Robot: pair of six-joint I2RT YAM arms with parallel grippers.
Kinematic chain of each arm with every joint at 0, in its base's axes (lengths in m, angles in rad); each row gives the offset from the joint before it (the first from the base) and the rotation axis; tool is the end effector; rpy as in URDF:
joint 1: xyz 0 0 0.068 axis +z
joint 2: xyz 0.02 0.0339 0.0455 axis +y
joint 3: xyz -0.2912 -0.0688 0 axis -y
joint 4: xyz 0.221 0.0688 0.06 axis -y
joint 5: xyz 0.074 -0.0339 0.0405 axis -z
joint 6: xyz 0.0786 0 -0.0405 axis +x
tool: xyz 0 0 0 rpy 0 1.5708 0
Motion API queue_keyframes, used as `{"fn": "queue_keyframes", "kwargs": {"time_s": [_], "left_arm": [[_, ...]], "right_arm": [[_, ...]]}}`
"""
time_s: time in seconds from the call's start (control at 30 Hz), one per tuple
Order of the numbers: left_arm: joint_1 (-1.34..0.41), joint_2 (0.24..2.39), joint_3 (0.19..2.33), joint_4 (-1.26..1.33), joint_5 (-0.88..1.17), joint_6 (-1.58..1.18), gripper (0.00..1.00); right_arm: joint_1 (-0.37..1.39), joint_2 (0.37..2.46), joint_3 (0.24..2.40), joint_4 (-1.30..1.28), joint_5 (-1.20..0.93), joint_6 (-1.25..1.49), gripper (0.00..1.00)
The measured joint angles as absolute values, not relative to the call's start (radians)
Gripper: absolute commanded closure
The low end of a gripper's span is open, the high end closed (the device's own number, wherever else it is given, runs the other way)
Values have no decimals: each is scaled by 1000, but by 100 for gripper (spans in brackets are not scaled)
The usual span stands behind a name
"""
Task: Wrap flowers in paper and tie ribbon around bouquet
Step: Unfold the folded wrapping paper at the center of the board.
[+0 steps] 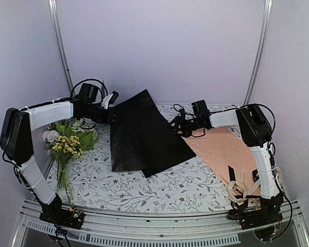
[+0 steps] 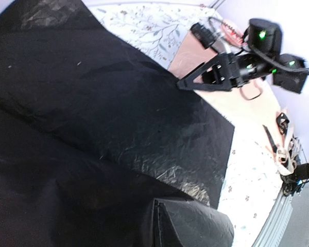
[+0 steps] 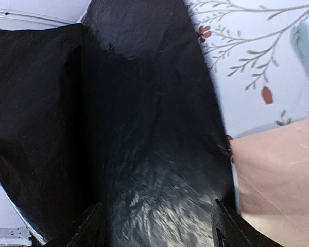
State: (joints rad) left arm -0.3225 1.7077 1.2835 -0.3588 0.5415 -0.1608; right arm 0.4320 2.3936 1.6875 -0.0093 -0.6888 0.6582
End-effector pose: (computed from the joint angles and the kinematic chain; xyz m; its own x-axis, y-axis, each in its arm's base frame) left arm 0.3533 -0.1608 0.2660 -0.7594 0.1091 -0.6414 0.5030 0.7238 -0.4724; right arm 0.4715 0.2724 0.1255 -0.9355 0.0887 -0.3421 -0.2360 0.5637 0.7915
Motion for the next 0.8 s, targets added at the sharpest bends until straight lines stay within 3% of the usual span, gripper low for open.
{"fn": "queue_keyframes", "kwargs": {"time_s": [0.27, 0.8], "left_arm": [[-339, 1687, 1244, -418, 471, -145, 100], [-355, 1676, 1224, -440, 451, -142, 100]], "right_arm": [[437, 2237, 1697, -357, -395, 382, 26], [672, 2218, 1678, -557, -243, 132, 28]]}}
